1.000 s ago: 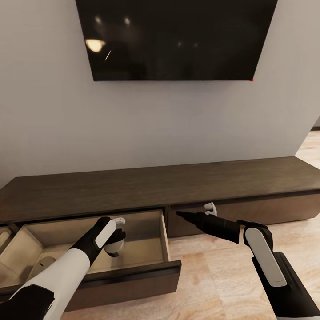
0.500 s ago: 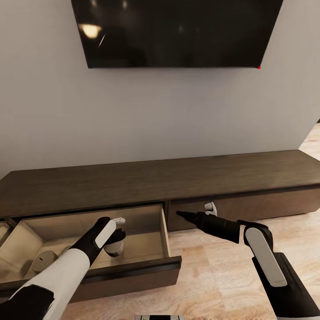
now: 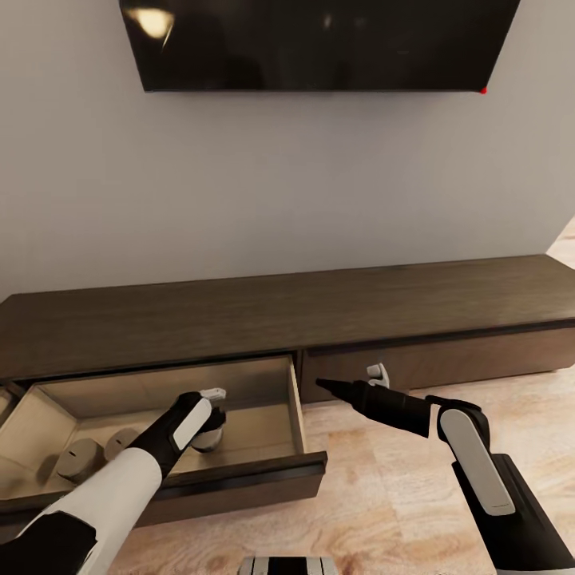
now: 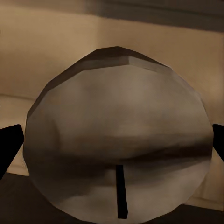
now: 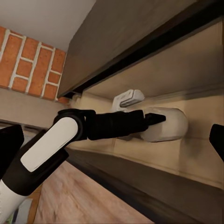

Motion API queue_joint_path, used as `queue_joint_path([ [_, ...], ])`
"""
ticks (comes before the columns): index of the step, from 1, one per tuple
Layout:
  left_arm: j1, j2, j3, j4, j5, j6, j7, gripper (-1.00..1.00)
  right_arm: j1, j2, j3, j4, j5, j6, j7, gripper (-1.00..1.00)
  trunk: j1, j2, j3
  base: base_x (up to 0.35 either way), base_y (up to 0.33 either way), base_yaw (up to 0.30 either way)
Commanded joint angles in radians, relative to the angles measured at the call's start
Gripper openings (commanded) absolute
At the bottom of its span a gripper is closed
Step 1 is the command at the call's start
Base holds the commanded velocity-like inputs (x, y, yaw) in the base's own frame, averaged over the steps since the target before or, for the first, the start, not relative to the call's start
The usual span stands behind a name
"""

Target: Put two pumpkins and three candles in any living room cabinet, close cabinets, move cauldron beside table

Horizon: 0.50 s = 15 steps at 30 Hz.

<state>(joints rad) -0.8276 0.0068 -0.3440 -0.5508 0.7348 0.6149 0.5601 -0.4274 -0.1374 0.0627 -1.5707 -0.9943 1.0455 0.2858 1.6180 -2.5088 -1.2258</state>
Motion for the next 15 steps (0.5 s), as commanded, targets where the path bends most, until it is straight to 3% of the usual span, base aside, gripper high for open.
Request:
queue_joint_path([
  [1,0.0,0.001,-0.008,-0.001,0.008,-0.003,0.009,-1.0,-0.001,0.0,0.0,0.0,0.01,0.002,0.01,1.0,0.0,-0.001,-0.005,0.0,0.0,0.0],
  [15,0.001,0.002,-0.032,-0.003,0.008,-0.021,0.008,-1.0,-0.001,0.002,0.002,0.0,0.011,0.002,0.01,1.0,0.006,-0.004,-0.055,0.0,0.0,0.0],
])
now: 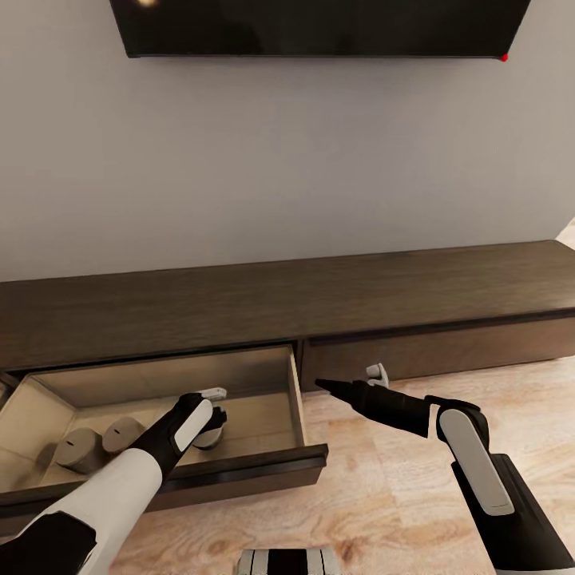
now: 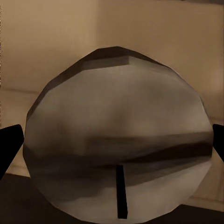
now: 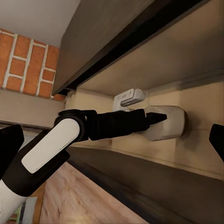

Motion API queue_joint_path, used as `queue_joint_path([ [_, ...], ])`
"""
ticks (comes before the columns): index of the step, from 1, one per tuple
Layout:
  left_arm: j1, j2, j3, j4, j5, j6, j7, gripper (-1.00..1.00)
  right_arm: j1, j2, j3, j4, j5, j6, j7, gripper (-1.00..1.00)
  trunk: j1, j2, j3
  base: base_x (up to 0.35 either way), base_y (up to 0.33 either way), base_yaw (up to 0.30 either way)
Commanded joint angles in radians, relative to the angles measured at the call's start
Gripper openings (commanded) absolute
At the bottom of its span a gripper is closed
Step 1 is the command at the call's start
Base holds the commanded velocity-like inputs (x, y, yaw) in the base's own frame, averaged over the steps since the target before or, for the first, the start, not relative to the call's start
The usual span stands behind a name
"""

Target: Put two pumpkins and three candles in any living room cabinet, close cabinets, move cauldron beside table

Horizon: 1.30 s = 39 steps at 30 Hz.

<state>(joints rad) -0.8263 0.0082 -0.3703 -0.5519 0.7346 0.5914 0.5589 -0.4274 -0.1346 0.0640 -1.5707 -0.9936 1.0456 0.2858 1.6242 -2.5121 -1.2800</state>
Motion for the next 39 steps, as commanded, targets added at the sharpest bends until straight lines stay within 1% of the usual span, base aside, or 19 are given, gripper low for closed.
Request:
queue_joint_path([
  [1,-0.001,0.001,-0.006,-0.002,0.008,0.002,0.01,-1.0,-0.001,0.0,0.0,0.0,0.01,0.002,0.01,1.0,0.0,0.0,-0.001,0.0,0.0,0.0],
  [4,-0.001,0.001,-0.006,-0.002,0.008,0.001,0.01,-1.0,-0.001,0.0,0.0,0.0,0.011,0.002,0.01,1.0,0.0,0.0,-0.001,0.0,0.0,0.0],
  [7,-0.001,0.001,-0.006,-0.003,0.008,-0.001,0.01,-1.0,-0.001,0.0,0.0,0.0,0.012,0.002,0.01,1.0,0.001,-0.001,-0.012,0.0,0.0,0.0],
  [11,0.001,0.001,-0.007,-0.016,0.008,-0.027,0.01,-1.0,-0.001,0.0,0.0,0.0,0.012,0.002,0.01,1.0,0.003,-0.002,-0.028,0.0,0.0,0.0],
  [16,0.001,0.002,-0.008,-0.022,0.008,-0.044,0.01,-1.0,-0.001,0.0,0.0,0.0,0.012,0.002,0.01,1.0,0.003,-0.002,-0.028,0.0,0.0,0.0],
  [22,0.002,0.002,-0.009,-0.023,0.008,-0.081,0.01,-1.0,-0.001,0.001,0.0,0.0,0.012,0.002,0.01,1.0,0.003,-0.002,-0.028,0.0,0.0,0.0],
  [37,0.002,0.003,-0.011,-0.022,0.008,-0.087,0.009,-1.0,-0.001,0.0,0.0,0.0,0.013,0.002,0.01,1.0,0.003,-0.002,-0.028,0.0,0.0,0.0],
  [38,0.002,0.003,-0.011,-0.022,0.008,-0.087,0.009,1.0,-0.001,0.0,0.0,0.0,0.013,0.002,0.01,1.0,0.003,-0.002,-0.028,0.0,0.0,0.0],
  [39,0.002,0.003,-0.01,-0.021,0.008,-0.087,0.009,1.0,-0.001,0.0,0.0,0.0,0.013,0.002,0.01,1.0,0.003,-0.002,-0.028,0.0,0.0,0.0],
])
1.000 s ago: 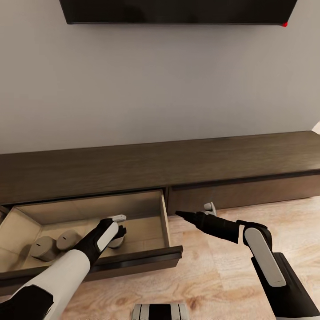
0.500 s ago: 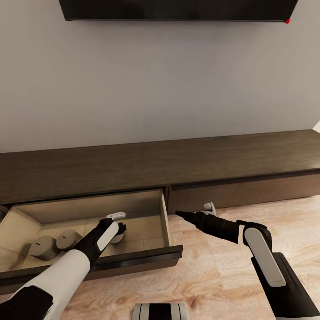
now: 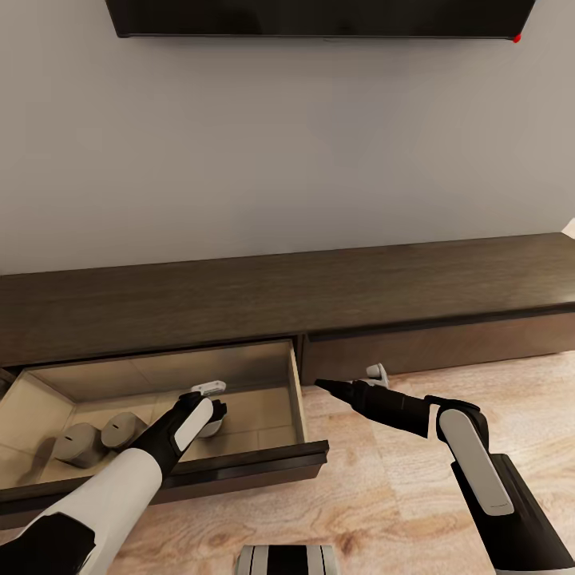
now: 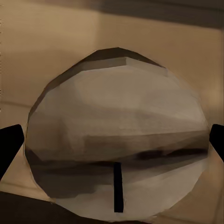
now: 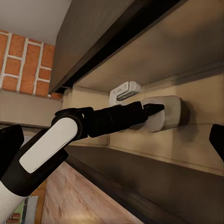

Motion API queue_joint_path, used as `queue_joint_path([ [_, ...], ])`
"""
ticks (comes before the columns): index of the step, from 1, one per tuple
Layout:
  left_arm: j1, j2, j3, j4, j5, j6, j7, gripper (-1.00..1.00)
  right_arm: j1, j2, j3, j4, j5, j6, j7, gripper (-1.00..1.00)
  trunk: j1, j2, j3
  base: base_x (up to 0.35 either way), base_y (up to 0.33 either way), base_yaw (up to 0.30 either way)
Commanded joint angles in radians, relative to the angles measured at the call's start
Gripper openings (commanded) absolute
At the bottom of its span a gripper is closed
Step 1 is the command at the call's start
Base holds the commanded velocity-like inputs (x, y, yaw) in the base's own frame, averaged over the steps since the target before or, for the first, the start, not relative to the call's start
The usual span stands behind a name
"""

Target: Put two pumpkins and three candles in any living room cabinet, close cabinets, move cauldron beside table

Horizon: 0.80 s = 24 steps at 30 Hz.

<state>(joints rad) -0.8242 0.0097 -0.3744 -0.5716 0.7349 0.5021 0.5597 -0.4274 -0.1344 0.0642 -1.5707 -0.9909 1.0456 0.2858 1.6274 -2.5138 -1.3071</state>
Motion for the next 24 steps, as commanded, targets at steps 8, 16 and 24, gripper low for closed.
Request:
queue_joint_path([
  [8,-0.001,0.001,-0.006,-0.002,0.008,0.003,0.009,1.0,-0.001,-0.002,-0.001,0.0,0.009,0.002,0.01,1.0,0.0,0.0,-0.001,0.0,0.0,0.0],
  [16,-0.001,0.001,-0.006,-0.002,0.008,0.003,0.01,1.0,-0.001,-0.002,0.0,0.0,0.009,0.002,0.01,1.0,0.0,0.0,-0.001,0.0,0.0,0.0],
  [24,-0.002,0.0,-0.005,-0.003,0.009,0.009,0.009,1.0,-0.001,-0.002,0.0,0.0,0.009,0.002,0.01,1.0,-0.003,0.001,0.022,0.0,0.0,0.0],
])
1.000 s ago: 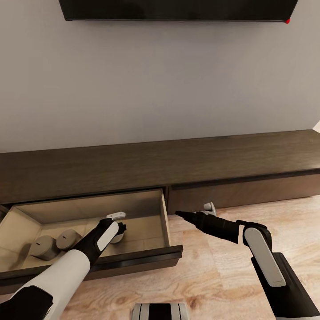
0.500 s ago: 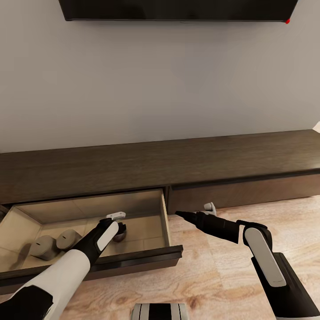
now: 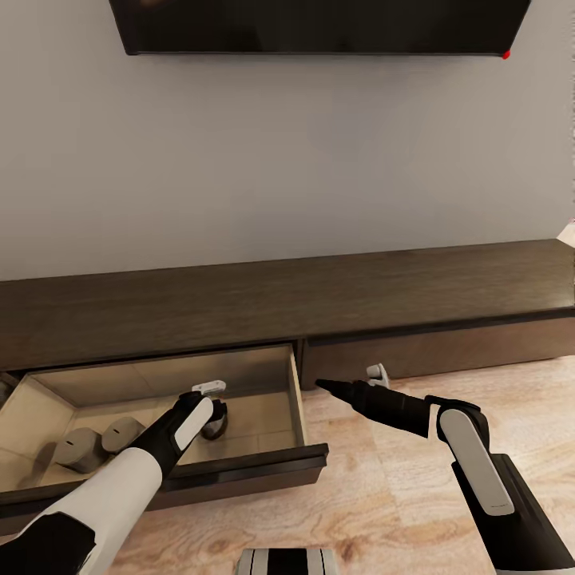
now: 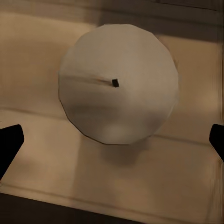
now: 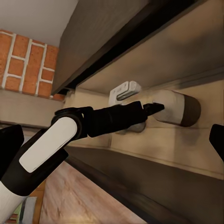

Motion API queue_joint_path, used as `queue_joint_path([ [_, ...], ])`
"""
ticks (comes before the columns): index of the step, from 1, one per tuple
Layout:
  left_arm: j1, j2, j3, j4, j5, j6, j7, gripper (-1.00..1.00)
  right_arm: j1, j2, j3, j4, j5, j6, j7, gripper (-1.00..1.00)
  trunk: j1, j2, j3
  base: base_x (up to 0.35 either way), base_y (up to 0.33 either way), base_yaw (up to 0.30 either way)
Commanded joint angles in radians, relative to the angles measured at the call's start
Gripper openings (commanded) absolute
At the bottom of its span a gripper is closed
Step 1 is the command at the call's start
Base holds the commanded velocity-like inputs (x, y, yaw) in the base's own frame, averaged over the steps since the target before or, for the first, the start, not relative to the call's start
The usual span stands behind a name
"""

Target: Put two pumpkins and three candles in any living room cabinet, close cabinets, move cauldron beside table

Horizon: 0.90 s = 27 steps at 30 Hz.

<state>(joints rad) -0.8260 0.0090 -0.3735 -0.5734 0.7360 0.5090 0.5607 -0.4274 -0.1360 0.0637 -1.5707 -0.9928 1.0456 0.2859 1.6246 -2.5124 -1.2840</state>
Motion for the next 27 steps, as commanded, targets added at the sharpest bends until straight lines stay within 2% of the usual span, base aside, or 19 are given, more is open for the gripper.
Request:
queue_joint_path([
  [1,-0.001,0.001,-0.006,-0.002,0.008,0.006,0.007,1.0,-0.001,-0.001,0.0,0.0,0.011,0.002,0.01,1.0,-0.001,0.0,0.003,0.0,0.0,0.0],
  [4,-0.003,0.0,-0.005,-0.001,0.008,0.017,0.005,1.0,-0.001,-0.001,0.0,0.0,0.011,0.002,0.01,1.0,-0.002,0.001,0.015,0.0,0.0,0.0],
  [7,-0.004,0.0,0.0,0.0,0.01,0.074,0.004,1.0,-0.001,-0.001,0.0,0.0,0.011,0.002,0.01,1.0,-0.003,0.001,0.026,0.0,0.0,0.0],
  [14,-0.005,0.0,0.006,0.0,0.019,0.127,0.002,1.0,0.001,-0.001,0.0,-0.001,0.007,0.002,0.01,1.0,-0.006,0.003,0.053,-0.07,0.0,0.0],
  [27,-0.005,0.0,0.007,-0.002,0.02,0.138,0.003,1.0,0.001,0.0,0.001,-0.003,0.005,0.002,0.01,1.0,-0.012,0.006,0.104,-0.057,0.0,0.0],
])
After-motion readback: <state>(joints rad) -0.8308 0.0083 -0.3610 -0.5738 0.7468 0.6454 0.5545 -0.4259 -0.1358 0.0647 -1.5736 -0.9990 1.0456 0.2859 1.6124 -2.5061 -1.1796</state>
